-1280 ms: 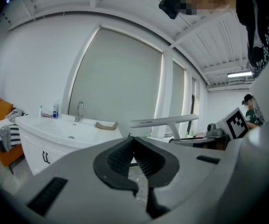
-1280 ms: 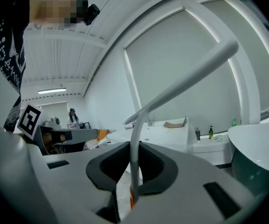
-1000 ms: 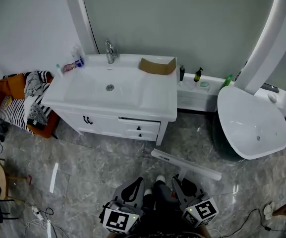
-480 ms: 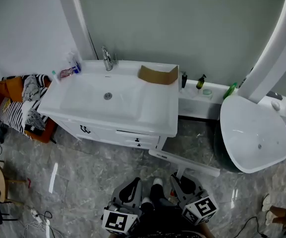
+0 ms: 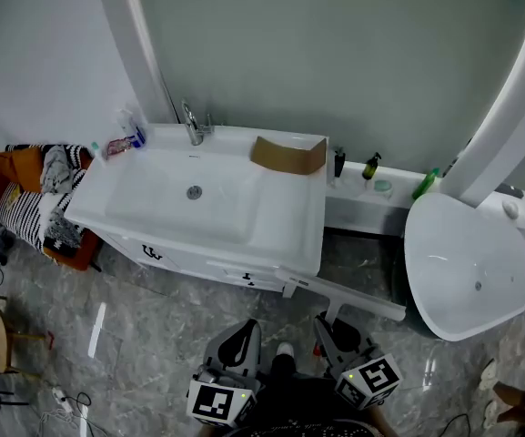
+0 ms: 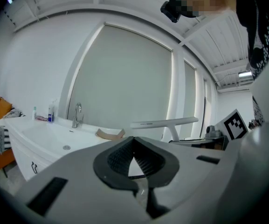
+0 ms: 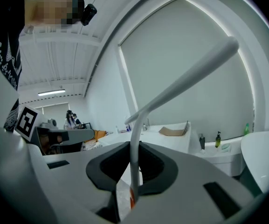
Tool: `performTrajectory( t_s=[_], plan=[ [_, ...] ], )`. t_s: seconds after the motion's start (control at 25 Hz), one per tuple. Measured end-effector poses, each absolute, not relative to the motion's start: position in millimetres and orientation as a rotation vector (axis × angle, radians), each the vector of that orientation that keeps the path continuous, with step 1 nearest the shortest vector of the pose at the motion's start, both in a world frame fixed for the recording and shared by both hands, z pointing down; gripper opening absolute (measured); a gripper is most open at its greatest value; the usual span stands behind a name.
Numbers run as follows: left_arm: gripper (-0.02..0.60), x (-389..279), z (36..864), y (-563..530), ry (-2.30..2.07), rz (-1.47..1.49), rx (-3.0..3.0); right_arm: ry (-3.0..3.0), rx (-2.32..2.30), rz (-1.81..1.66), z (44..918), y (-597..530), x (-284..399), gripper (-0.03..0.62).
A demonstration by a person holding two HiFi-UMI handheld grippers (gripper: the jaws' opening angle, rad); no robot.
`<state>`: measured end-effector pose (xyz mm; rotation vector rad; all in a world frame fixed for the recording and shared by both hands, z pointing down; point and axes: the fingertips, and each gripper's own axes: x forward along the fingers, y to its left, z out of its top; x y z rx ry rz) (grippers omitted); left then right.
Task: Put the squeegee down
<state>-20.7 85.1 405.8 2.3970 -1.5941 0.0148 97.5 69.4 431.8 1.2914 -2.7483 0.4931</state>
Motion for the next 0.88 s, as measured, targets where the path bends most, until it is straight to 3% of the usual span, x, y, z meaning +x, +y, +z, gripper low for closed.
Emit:
performTrajectory(
  t_s=[0.48, 0.88],
  plan=[
    [0.005, -32, 420, 49, -1.595, 0.039, 2.346, -2.707, 1.263, 0.544, 447, 36, 91, 0.055],
    [0.005, -55, 410, -44, -1.497, 0.067, 2.425, -2.663, 1.360, 0.562, 438, -43, 66, 0.055]
  ],
)
